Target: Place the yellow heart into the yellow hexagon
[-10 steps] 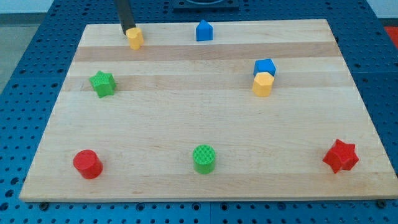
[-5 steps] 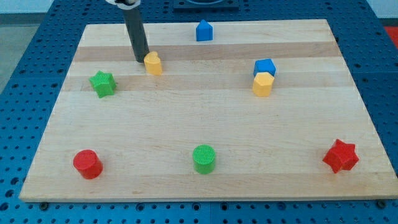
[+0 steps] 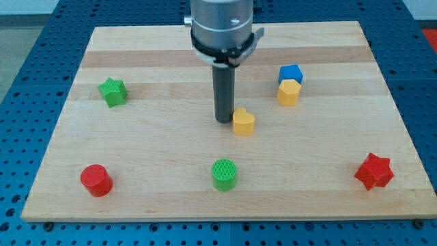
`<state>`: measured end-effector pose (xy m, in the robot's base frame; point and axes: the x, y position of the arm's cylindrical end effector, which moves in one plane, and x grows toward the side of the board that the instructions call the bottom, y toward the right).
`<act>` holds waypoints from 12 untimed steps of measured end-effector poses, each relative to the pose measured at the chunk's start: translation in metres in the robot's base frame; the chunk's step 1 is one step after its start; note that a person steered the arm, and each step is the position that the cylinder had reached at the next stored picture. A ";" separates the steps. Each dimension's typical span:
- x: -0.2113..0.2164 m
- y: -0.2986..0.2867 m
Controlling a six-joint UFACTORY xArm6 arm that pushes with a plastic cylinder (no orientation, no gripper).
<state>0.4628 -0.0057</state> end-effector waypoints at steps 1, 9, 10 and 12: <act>0.022 0.000; 0.009 0.046; 0.008 0.007; -0.010 0.022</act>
<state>0.4527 0.0167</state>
